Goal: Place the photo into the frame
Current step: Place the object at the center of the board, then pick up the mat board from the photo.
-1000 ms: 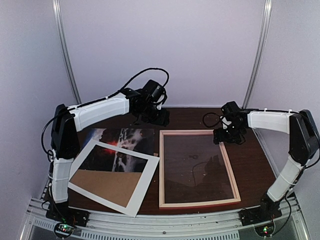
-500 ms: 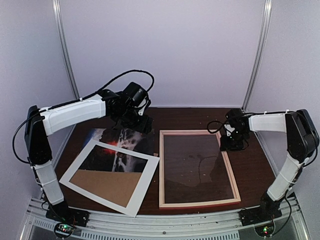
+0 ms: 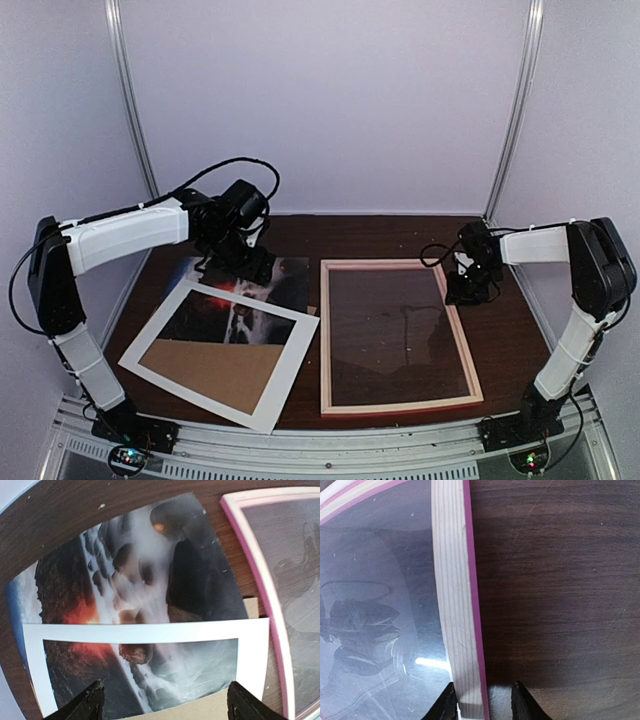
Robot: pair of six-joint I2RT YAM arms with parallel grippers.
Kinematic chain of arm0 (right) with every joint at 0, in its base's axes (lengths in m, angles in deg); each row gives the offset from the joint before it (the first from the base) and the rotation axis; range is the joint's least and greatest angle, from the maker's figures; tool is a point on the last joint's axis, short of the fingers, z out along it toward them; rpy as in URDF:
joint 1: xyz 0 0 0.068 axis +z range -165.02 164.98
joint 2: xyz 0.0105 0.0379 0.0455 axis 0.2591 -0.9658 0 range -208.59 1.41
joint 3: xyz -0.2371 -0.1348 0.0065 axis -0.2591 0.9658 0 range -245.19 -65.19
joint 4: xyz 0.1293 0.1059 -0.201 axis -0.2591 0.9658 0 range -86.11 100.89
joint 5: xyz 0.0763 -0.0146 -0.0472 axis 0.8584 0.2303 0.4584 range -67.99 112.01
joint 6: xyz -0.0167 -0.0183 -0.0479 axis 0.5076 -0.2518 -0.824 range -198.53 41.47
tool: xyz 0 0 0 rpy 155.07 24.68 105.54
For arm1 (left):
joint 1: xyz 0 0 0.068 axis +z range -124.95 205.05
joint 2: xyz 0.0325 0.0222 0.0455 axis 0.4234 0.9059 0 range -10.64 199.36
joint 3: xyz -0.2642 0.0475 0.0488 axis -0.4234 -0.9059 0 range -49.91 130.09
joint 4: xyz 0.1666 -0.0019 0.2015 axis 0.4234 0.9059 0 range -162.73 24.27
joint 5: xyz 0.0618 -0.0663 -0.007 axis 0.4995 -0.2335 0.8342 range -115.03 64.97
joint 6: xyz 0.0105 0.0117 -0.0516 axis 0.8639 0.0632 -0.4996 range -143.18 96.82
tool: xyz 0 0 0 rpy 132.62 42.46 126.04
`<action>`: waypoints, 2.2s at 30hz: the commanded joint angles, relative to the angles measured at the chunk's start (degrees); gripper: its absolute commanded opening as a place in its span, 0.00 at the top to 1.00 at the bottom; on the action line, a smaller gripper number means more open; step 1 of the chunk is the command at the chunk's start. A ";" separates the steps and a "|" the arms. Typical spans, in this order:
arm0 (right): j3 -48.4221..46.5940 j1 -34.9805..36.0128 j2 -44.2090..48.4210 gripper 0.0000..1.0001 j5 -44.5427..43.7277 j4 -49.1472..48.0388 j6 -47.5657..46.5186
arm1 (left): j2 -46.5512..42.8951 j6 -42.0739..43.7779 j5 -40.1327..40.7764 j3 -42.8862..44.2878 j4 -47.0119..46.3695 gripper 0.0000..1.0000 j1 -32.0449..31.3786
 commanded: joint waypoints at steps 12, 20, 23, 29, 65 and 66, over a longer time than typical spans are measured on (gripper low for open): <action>0.97 1.16 6.33 0.29 -2.07 -1.03 1.18 | -10.89 -3.82 -11.80 -17.15 0.07 0.11 21.53; -3.16 17.69 10.23 0.24 4.90 -1.23 7.05 | -11.56 -1.25 -10.69 -20.46 1.27 0.11 32.43; -7.34 25.56 7.30 0.24 6.13 -1.39 9.38 | -11.56 -0.08 -9.03 -21.05 1.32 0.11 35.68; -19.78 38.27 -3.75 0.23 8.72 0.69 10.75 | -9.68 1.71 -9.70 -22.04 -0.84 0.11 41.24; -39.97 49.96 -27.19 0.12 6.33 14.13 16.29 | 3.89 11.56 -19.69 -17.40 5.84 0.15 48.29; -40.24 49.97 -27.59 0.11 6.04 14.22 16.54 | 3.80 11.60 -19.66 -17.57 5.85 0.15 48.25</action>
